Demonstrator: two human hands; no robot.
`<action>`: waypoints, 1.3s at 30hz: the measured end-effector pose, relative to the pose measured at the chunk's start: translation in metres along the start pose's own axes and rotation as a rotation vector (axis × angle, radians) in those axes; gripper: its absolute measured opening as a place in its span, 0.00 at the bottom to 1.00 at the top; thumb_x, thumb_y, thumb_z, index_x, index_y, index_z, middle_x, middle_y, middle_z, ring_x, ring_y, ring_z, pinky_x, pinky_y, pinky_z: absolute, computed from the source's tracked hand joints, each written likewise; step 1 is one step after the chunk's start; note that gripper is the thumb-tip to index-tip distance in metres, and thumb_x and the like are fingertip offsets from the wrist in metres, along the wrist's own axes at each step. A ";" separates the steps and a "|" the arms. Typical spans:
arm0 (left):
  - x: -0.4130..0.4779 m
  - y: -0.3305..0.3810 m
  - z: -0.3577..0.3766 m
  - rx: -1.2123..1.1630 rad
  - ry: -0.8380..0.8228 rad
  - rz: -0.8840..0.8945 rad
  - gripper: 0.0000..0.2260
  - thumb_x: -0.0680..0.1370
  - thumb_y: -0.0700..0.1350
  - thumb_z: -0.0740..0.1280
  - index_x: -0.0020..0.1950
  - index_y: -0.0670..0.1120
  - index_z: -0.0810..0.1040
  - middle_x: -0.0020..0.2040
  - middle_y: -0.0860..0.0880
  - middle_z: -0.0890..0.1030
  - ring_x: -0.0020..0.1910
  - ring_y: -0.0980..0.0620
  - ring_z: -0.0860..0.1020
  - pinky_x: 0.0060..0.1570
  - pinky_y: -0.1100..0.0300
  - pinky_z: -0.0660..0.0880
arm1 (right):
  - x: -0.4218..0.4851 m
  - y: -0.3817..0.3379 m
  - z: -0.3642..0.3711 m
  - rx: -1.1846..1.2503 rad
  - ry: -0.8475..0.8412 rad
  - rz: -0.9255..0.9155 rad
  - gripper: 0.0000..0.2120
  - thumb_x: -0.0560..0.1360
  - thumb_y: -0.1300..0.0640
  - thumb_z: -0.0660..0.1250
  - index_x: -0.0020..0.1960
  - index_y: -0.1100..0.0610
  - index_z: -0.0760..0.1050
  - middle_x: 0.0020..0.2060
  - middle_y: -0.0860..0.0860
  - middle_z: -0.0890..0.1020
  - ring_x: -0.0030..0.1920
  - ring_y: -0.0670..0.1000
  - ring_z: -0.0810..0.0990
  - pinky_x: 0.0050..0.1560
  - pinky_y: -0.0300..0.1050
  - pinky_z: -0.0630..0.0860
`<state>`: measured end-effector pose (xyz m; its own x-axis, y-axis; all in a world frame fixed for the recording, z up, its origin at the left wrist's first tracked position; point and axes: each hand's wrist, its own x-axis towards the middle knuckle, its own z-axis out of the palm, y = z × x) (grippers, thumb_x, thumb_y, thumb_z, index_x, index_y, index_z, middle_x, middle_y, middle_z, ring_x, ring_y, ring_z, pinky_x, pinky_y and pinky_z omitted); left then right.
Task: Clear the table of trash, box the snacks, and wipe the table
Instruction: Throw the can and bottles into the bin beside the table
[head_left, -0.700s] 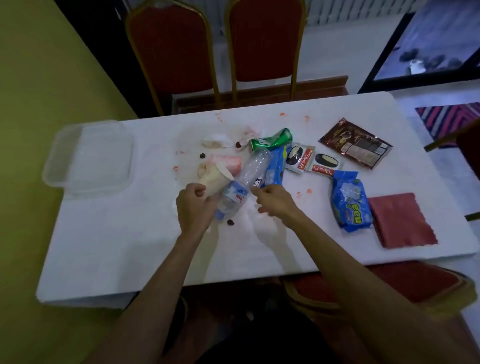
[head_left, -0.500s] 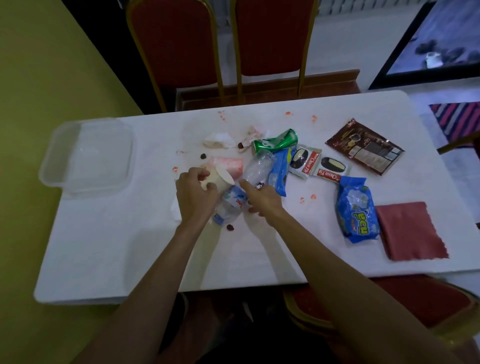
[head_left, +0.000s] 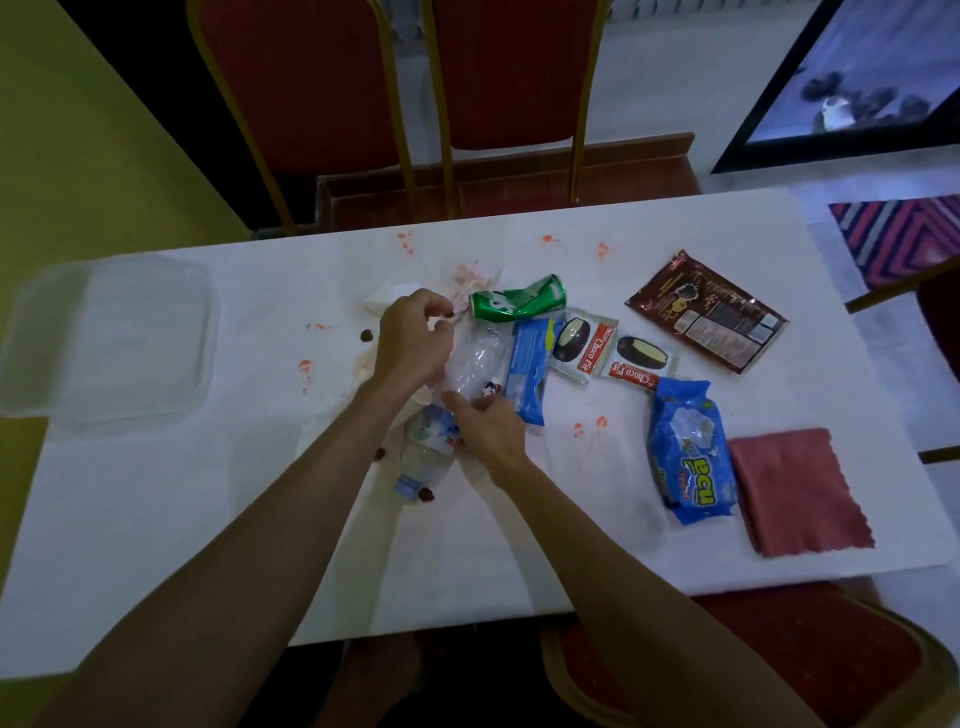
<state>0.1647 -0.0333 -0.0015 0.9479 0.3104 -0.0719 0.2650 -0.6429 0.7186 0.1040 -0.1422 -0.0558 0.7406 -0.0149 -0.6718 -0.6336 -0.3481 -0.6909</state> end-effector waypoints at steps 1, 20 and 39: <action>0.007 0.001 0.005 0.030 -0.019 0.023 0.09 0.78 0.37 0.67 0.56 0.45 0.81 0.56 0.49 0.81 0.53 0.55 0.76 0.46 0.75 0.67 | -0.001 -0.002 -0.004 0.021 0.005 0.002 0.18 0.70 0.39 0.71 0.43 0.55 0.78 0.39 0.52 0.83 0.42 0.51 0.83 0.51 0.54 0.83; 0.063 0.014 0.103 0.768 -0.165 0.290 0.11 0.78 0.40 0.65 0.60 0.45 0.75 0.58 0.44 0.79 0.60 0.41 0.73 0.55 0.47 0.70 | 0.005 0.008 -0.126 0.419 0.044 -0.034 0.13 0.77 0.47 0.69 0.58 0.52 0.75 0.53 0.52 0.82 0.52 0.50 0.83 0.48 0.46 0.82; -0.059 0.005 -0.043 -0.294 0.047 -0.281 0.06 0.75 0.45 0.70 0.52 0.50 0.82 0.46 0.52 0.85 0.45 0.52 0.84 0.45 0.55 0.81 | -0.026 -0.045 -0.092 0.319 -0.177 -0.108 0.18 0.73 0.44 0.73 0.55 0.56 0.79 0.49 0.55 0.86 0.49 0.57 0.85 0.53 0.56 0.83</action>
<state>0.1020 -0.0246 0.0359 0.8346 0.4817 -0.2671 0.4445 -0.3026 0.8431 0.1338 -0.2123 0.0176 0.7743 0.1778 -0.6074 -0.6128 -0.0289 -0.7897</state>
